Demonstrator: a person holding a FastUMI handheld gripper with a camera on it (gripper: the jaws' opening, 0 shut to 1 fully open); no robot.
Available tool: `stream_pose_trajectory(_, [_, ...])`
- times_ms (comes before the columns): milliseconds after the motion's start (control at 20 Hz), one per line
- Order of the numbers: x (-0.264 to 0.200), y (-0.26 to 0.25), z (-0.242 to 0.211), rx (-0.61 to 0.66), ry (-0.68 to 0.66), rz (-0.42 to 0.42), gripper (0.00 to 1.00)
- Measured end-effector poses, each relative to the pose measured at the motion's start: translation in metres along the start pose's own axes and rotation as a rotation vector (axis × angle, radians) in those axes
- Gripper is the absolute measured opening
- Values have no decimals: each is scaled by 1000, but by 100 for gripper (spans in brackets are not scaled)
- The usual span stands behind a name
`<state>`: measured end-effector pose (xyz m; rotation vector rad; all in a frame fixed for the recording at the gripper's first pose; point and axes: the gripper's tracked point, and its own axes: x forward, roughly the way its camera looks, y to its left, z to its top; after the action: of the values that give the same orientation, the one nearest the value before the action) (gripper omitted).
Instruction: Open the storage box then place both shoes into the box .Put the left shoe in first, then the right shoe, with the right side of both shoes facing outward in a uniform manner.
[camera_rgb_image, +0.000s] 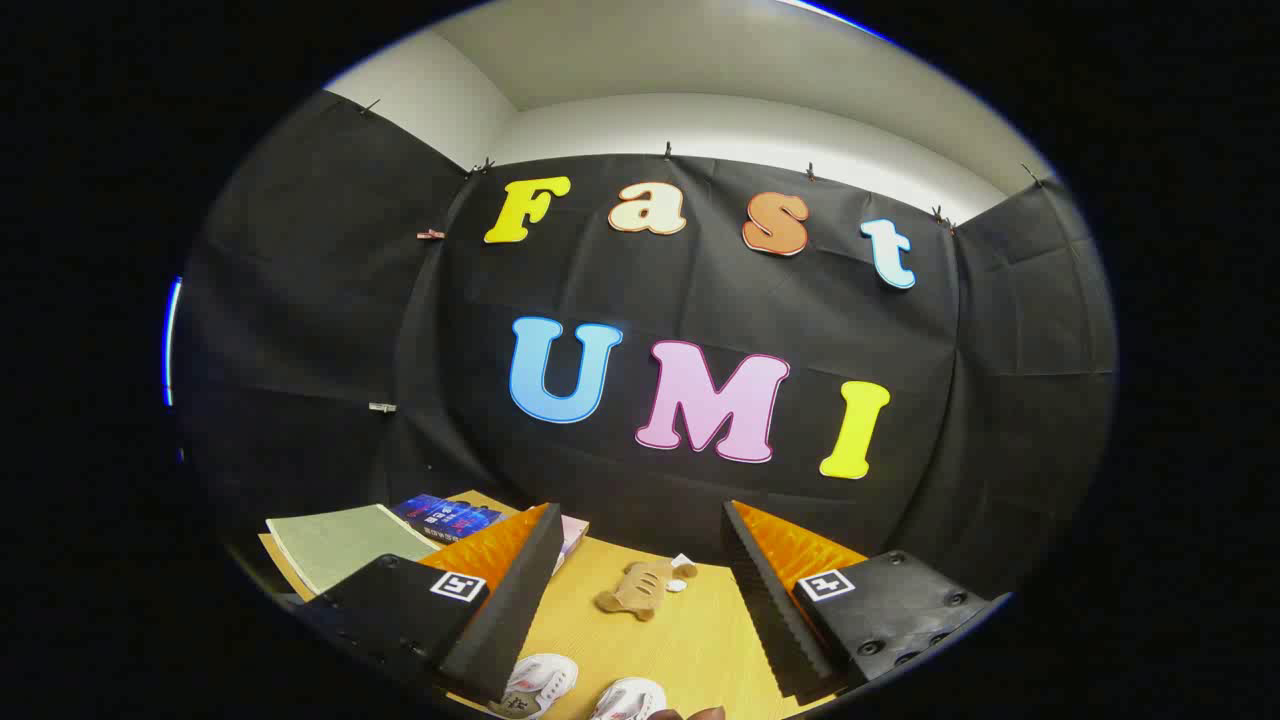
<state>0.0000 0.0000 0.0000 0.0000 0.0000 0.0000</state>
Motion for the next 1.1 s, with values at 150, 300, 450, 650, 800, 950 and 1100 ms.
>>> stream_pose_trajectory(150, [-1,0,-4,1,8,-2,97])
stream_pose_trajectory(300, [-1,-1,-8,-12,17,-3,97])
stream_pose_trajectory(450, [-2,-1,-8,-8,23,-3,97])
stream_pose_trajectory(650, [-3,-4,-5,-15,20,-11,97])
stream_pose_trajectory(800, [-4,1,-6,-17,19,0,97])
stream_pose_trajectory(950, [-2,4,-7,-20,24,5,97])
stream_pose_trajectory(1100, [0,12,-8,-19,29,15,97])
